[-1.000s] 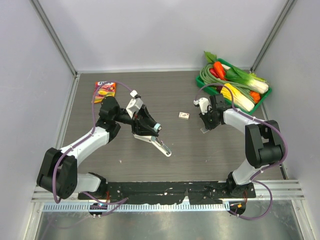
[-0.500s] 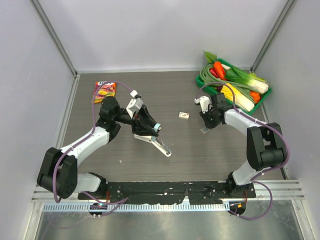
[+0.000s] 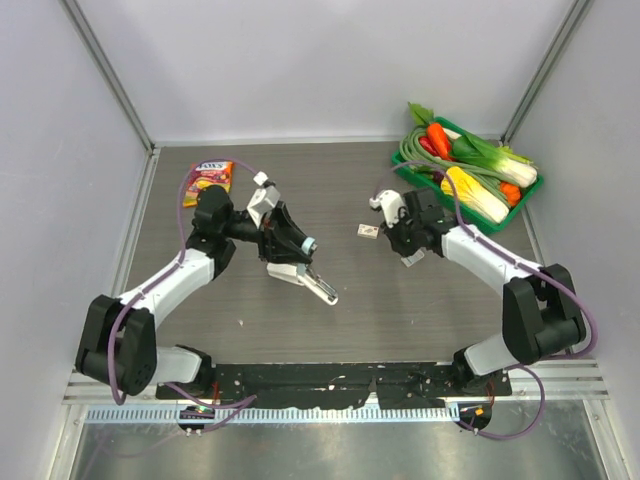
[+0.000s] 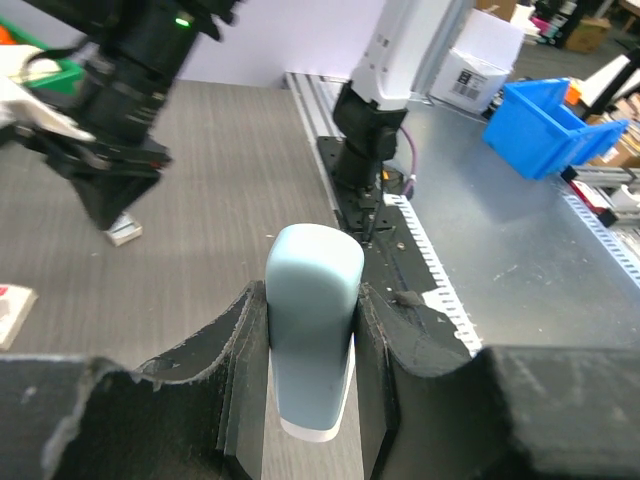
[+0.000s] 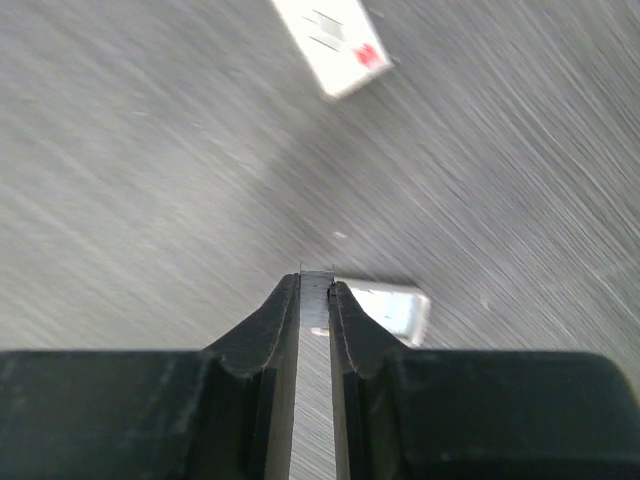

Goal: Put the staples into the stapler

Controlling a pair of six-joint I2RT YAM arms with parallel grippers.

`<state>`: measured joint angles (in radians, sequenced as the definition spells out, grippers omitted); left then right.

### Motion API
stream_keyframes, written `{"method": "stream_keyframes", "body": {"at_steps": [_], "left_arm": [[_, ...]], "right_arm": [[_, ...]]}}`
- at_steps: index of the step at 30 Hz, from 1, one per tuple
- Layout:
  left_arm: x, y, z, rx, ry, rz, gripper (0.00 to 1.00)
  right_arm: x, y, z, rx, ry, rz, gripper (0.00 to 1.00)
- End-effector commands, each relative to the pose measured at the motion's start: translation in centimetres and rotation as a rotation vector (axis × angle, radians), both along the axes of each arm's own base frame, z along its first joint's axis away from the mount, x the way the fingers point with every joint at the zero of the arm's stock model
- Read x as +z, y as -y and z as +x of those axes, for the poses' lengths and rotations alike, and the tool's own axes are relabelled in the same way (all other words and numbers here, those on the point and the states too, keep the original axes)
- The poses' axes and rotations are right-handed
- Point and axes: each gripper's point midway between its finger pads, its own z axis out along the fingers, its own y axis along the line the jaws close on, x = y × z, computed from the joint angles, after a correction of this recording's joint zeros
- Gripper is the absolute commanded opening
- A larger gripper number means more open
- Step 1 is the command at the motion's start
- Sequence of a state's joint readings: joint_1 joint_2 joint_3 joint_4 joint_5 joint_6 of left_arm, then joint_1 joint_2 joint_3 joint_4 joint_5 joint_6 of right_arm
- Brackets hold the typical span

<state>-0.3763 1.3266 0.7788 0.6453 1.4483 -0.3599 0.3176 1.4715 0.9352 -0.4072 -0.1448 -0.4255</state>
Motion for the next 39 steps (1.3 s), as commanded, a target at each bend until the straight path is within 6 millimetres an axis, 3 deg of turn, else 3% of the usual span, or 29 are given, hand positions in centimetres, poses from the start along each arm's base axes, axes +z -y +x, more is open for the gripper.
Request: {"method": "stream_keyframes", "body": {"at_steps": [1,7,11,17,26,33,39], "left_arm": [[2.4,-1.5,1.5,0.066,0.056,-0.02,0.0],[2.2,-3.2,1.9,0.144,0.061,-0.008,0.0],[1.9,-3.8,2.4,0.178,0.053,0.006,0.0],[1.7,-3.8,2.9,0.195,0.066,0.019,0.0],[1.1,-3.9,3.0,0.201,0.075,0.029,0.0],[0.8,-3.9,3.1,0.206,0.076,0.034,0.0],[0.6,-3.9,3.0,0.204,0.063,0.039,0.0]], "right_arm": [[0.9,-5.1,-1.1,0.107,0.022,0.06,0.18],[-1.7,-8.5,-1.8,0.154,-0.063,0.082,0.19],[-3.7,-8.9,-2.7,0.157,-0.12,0.039,0.19],[-4.4,-8.5,-3.3,0.159,-0.145,0.006,0.23],[-4.5,-8.7,-3.3,0.171,-0.186,-0.023,0.39],[-4.2,-9.2,-2.3,0.181,-0.197,-0.038,0.39],[-4.8,-8.7,-3.4,0.198,-0.243,-0.056,0.39]]}}
